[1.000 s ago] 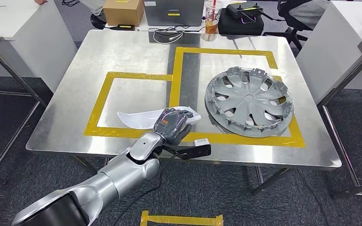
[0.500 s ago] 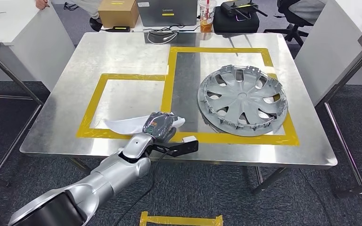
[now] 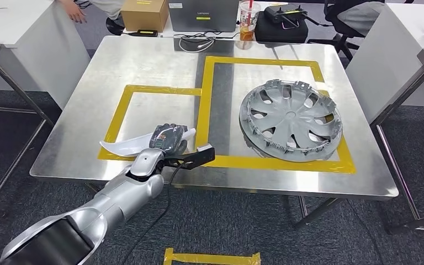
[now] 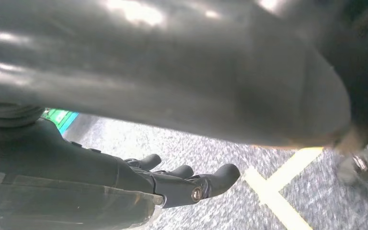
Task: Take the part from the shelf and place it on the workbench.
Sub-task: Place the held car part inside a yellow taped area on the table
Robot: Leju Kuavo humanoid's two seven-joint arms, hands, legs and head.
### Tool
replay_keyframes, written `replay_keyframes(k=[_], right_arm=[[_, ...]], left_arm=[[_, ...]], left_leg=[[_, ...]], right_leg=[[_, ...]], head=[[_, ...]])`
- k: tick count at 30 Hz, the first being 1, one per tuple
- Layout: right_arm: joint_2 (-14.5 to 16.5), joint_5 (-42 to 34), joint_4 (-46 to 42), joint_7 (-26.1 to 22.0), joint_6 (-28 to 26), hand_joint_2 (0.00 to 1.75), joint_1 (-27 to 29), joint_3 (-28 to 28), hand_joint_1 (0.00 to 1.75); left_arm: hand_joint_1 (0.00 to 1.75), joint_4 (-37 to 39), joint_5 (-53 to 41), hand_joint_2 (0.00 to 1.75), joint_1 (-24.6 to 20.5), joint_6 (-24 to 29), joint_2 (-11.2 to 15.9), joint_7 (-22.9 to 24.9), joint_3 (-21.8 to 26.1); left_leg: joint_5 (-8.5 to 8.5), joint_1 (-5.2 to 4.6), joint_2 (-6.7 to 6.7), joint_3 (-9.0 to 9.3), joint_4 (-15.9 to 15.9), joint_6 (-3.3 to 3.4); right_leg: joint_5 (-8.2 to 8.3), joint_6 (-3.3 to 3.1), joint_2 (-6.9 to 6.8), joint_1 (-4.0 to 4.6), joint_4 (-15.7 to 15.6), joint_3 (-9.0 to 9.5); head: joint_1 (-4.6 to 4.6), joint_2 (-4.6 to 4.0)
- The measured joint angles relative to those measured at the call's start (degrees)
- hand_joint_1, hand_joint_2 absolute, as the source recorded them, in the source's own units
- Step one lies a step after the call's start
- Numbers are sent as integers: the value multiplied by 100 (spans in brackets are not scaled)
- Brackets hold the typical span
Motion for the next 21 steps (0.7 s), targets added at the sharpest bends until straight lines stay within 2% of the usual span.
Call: replay_keyframes(k=[1, 2, 3, 4, 5, 6, 7, 8, 10, 12, 14, 16, 17, 18, 19, 21], right_arm=[[0, 25, -1, 4, 3, 0, -7, -11, 0], [-1, 45, -1, 13, 9, 0, -11, -25, 0], [-3, 62, -1, 23, 20, 0, -16, -41, 0], [-6, 79, -1, 34, 33, 0, -23, -55, 0], [-10, 92, -1, 44, 49, 0, -32, -67, 0], [-13, 104, -1, 51, 65, 0, -46, -76, 0], [-15, 115, -1, 56, 83, 0, -59, -85, 0], [-15, 122, -1, 60, 98, 0, -68, -95, 0], [-13, 138, -1, 64, 121, 0, -70, -115, 0], [-10, 148, -1, 65, 125, 0, -66, -134, 0], [-11, 148, -1, 65, 124, 0, -67, -156, 0], [-15, 148, -1, 65, 120, 0, -64, -178, 0], [-15, 149, -1, 65, 117, 0, -61, -188, 0], [-14, 153, -1, 65, 115, 0, -60, -198, 0], [-12, 157, -1, 65, 114, 0, -61, -207, 0], [-5, 172, -1, 66, 114, 0, -70, -222, 0]], left_arm=[[175, 15, -12, 175, 20, 15, 19, 17, 49], [175, 28, -15, 175, 38, 31, 39, 27, 97], [175, 40, -12, 175, 50, 44, 61, 32, 151], [175, 50, -2, 175, 56, 56, 81, 30, 206], [175, 57, 14, 175, 58, 64, 99, 22, 258], [175, 63, 33, 175, 57, 68, 115, 3, 314], [175, 68, 56, 175, 56, 72, 129, -24, 366], [175, 73, 78, 175, 55, 74, 141, -57, 416], [175, 85, 124, 175, 53, 69, 163, -125, 518], [175, 91, 162, 175, 53, 58, 178, -178, 610], [175, 95, 195, 175, 53, 32, 181, -221, 679], [175, 104, 223, 175, 70, 9, 181, -259, 729], [175, 110, 232, 175, 82, 5, 180, -276, 752], [175, 115, 236, 175, 91, 5, 179, -294, 772], [175, 118, 244, 175, 93, 6, 178, -317, 793], [175, 120, 269, 175, 78, 10, 174, -365, 833]], left_leg=[[2, -9, -1, -8, 3, 3], [1, -17, -1, -12, 10, 2], [-2, -20, -2, -14, 20, -2], [-10, -20, -4, -15, 38, -12], [-24, -20, -6, -21, 69, -31], [-45, -34, -9, -35, 105, -59], [-66, -50, -11, -54, 145, -87], [-81, -67, -11, -73, 175, -111], [-87, -71, -9, -98, 201, -144], [-162, -46, -8, -143, 300, -195], [-469, -14, -6, -358, 797, -267], [-833, 21, -3, -717, 1588, -317], [-907, 34, -3, -840, 1852, -326], [-872, 43, -2, -866, 1907, -326], [-733, 46, -2, -777, 1725, -315], [-359, 38, -2, -368, 915, -262]], right_leg=[[-122, -1, 0, -3, 353, -169], [-170, 19, -1, -8, 553, -265], [-123, 60, -2, -12, 522, -247], [6, 113, -4, -18, 258, -114], [171, 163, -11, -28, -172, 107], [301, 179, -15, -28, -557, 315], [390, 158, -17, -31, -838, 459], [428, 119, -19, -27, -978, 528], [442, 25, -15, -23, -993, 517], [459, -31, -16, -43, -999, 518], [470, -72, -17, -61, -1003, 518], [470, -86, -19, -56, -1001, 510], [470, -85, -18, -54, -1000, 508], [470, -85, -17, -52, -1000, 511], [469, -84, -14, -51, -1000, 519], [468, -79, -10, -44, -1001, 539]], head=[[1, 0], [0, 0], [1, 0], [1, 0], [2, 0], [3, 0], [-4, 0], [-8, 0], [-17, 0], [-17, 0], [-23, 0], [-25, 0], [-25, 0], [-25, 0], [-26, 0], [-25, 0]])
